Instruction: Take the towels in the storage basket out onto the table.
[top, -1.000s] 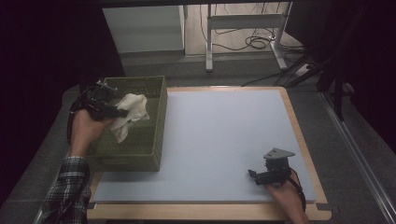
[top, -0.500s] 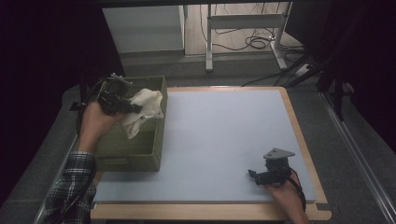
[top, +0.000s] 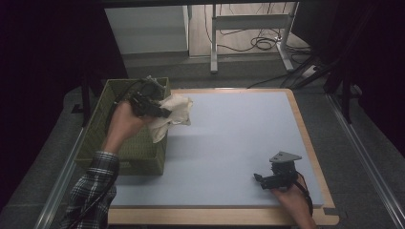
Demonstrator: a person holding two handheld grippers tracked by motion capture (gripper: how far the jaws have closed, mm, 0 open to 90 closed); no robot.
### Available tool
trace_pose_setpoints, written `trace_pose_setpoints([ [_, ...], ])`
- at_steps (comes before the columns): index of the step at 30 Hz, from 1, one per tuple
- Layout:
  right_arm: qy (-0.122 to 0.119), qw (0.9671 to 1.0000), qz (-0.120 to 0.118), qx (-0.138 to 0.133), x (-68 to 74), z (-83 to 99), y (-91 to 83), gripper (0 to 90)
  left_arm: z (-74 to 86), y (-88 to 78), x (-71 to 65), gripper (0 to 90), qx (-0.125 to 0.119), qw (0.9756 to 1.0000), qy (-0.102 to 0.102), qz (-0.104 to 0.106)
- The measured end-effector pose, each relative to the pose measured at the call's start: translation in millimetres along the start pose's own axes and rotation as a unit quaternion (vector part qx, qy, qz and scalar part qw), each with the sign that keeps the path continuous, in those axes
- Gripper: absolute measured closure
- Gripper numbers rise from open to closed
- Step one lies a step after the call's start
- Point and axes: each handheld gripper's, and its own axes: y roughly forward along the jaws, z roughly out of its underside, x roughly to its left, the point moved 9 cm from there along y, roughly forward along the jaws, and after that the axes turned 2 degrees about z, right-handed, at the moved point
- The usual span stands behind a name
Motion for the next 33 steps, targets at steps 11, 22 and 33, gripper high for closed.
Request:
trace_pose_setpoints([
  [11,0.001,1.0,-0.001,-0.001,0.4,-0.2,0.0,2.1,-24.8,47.9,-40.7,74.3,0.019,0.9984,0.045,0.029],
  [22,0.001,1.0,-0.001,-0.001,0.2,-0.1,0.0,2.1,-35.5,116.7,-82.8,73.7,0.05,0.9931,0.083,0.066],
  [33,-0.002,1.0,-0.001,-0.001,-0.2,0.0,0.1,2.1,-33.3,171.0,-100.5,71.4,0.061,0.9917,0.092,0.066],
])
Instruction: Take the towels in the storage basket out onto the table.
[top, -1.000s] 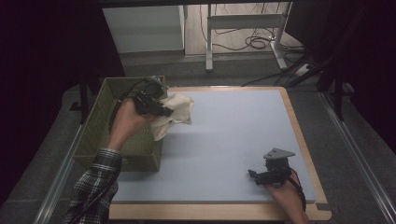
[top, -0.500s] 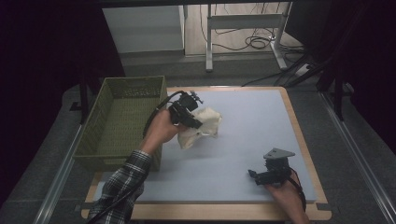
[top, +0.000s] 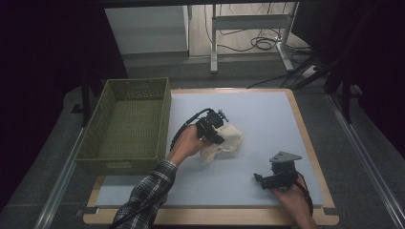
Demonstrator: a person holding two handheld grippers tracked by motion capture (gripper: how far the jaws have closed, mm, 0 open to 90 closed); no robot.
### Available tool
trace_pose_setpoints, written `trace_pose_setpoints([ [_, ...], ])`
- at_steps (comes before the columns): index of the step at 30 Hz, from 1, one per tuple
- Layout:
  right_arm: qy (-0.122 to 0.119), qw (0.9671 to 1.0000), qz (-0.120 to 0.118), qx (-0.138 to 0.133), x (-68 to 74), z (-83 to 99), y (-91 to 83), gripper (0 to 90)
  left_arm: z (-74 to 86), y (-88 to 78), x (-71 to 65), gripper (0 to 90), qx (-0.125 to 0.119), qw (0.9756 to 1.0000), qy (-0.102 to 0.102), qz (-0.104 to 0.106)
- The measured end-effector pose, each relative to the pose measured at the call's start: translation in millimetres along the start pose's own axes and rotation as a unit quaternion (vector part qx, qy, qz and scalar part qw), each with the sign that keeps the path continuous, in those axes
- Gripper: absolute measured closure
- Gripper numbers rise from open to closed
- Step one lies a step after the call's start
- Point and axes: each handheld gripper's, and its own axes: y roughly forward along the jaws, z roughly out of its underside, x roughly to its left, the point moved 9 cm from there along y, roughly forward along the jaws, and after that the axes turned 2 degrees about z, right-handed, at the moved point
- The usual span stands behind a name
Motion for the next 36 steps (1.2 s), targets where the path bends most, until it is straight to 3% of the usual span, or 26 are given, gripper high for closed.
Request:
trace_pose_setpoints([
  [7,0.001,1.0,0.0,0.0,0.1,-0.1,0.1,2.1,10.0,25.6,12.3,61.1,0.001,0.9996,-0.003,-0.029],
  [10,0.001,1.0,0.0,0.001,0.2,0.0,-0.1,2.1,14.6,30.1,17.9,45.9,-0.002,0.9992,-0.008,-0.039],
  [12,0.001,1.0,0.0,0.0,0.2,0.0,-0.1,2.1,16.5,30.0,20.7,28.7,-0.005,0.999,-0.014,-0.043],
  [15,0.001,1.0,0.0,0.0,0.0,0.0,0.0,2.1,16.2,23.8,20.6,20.2,-0.016,0.9989,-0.02,-0.04],
  [21,0.0,1.0,0.0,0.0,0.0,0.0,0.1,2.1,13.1,-1.9,15.4,19.7,-0.038,0.9982,-0.013,-0.045],
  [26,0.002,1.0,0.0,0.0,0.1,-0.1,0.1,2.1,10.3,-25.0,3.7,26.8,-0.05,0.9981,-0.001,-0.036],
  [31,0.001,1.0,0.0,0.001,0.1,0.1,0.0,2.1,6.0,-36.7,-14.3,40.1,-0.055,0.9984,0.014,-0.006],
  [36,0.001,1.0,0.0,0.001,0.0,0.1,0.0,2.1,2.2,-25.3,-37.8,52.1,-0.047,0.9976,0.037,0.034],
])
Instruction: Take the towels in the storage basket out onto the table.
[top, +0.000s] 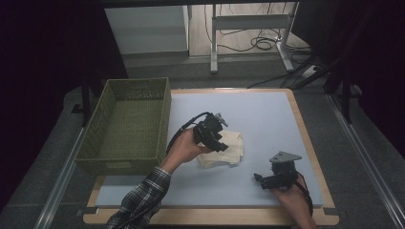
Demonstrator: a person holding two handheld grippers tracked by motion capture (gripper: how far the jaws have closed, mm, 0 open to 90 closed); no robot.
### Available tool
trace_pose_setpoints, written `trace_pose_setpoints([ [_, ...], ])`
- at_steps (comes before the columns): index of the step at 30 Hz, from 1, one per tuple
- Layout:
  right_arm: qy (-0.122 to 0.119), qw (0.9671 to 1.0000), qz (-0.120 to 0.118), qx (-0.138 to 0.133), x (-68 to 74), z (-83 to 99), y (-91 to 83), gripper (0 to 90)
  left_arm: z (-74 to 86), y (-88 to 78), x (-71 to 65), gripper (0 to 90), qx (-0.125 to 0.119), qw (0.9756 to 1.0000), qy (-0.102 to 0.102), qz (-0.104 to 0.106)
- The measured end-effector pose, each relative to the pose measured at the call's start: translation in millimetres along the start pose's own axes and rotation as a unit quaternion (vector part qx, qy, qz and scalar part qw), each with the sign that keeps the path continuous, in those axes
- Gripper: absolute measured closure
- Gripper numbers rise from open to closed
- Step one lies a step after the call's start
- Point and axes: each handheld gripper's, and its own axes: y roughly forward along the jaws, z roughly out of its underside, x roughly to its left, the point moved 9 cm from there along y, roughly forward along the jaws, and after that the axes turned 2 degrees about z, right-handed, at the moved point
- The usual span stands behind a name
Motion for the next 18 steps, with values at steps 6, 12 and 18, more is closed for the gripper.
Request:
trace_pose_setpoints([
  [6,0.002,1.0,-0.001,0.001,0.4,0.1,-0.3,2.1,-3.0,39.9,-16.4,57.3,0.025,0.9991,0.025,0.023],
  [12,0.001,1.0,0.0,0.0,0.2,0.0,-0.1,2.1,2.5,77.5,-17.9,52.0,0.058,0.9975,0.039,0.013],
  [18,0.0,1.0,0.0,0.001,-0.1,0.2,-0.2,2.1,8.7,89.5,-13.9,60.1,0.058,0.9972,0.043,-0.017],
])
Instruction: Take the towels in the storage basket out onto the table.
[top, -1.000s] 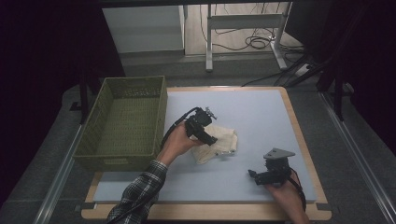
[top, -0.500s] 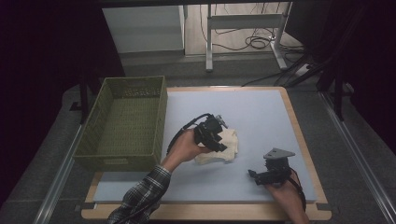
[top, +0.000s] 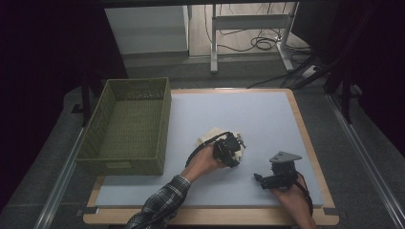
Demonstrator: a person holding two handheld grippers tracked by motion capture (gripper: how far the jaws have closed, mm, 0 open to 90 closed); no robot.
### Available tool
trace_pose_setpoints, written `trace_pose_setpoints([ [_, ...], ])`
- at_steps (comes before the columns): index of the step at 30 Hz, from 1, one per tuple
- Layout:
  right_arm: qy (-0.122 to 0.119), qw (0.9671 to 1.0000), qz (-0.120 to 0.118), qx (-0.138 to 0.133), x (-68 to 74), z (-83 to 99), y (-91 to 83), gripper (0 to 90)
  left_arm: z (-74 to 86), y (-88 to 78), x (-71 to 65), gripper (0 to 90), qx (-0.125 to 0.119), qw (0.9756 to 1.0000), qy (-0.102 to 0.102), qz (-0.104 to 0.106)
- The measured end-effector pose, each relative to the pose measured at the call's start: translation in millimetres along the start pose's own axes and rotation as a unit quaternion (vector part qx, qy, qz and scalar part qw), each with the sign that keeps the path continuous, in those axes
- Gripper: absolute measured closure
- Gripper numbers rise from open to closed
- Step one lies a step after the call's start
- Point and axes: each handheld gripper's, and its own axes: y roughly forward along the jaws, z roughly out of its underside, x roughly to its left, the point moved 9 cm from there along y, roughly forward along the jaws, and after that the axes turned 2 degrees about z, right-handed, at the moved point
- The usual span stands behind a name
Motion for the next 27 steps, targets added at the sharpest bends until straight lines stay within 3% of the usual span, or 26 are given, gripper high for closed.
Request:
trace_pose_setpoints([
  [3,0.0,1.0,0.0,0.0,0.0,0.0,0.1,2.1,1.4,-2.9,2.0,75.0,-0.002,1.0,-0.003,-0.005],
  [6,0.001,1.0,-0.001,0.0,0.1,0.0,0.0,2.2,1.4,-8.2,2.3,81.4,-0.014,0.9999,-0.01,0.004],
  [10,0.0,1.0,-0.002,-0.001,0.2,-0.6,-0.2,4.8,0.4,-22.2,4.7,82.4,-0.033,0.9993,-0.017,0.004],
  [17,-0.009,0.9997,-0.022,-0.004,9.6,-9.8,-1.1,29.9,2.6,-50.5,18.3,82.4,-0.067,0.9969,-0.04,-0.012],
  [22,0.023,0.9966,-0.079,-0.006,21.0,-29.6,12.8,38.1,13.2,-65.2,28.7,82.2,-0.074,0.995,-0.06,-0.03],
  [25,0.018,0.9963,-0.084,-0.004,28.2,-42.1,25.6,40.6,18.6,-72.8,34.0,82.2,-0.076,0.9942,-0.064,-0.042],
  [27,0.004,0.9973,-0.074,-0.002,31.8,-49.4,33.3,47.5,22.7,-78.9,38.6,82.2,-0.078,0.9932,-0.071,-0.05],
])
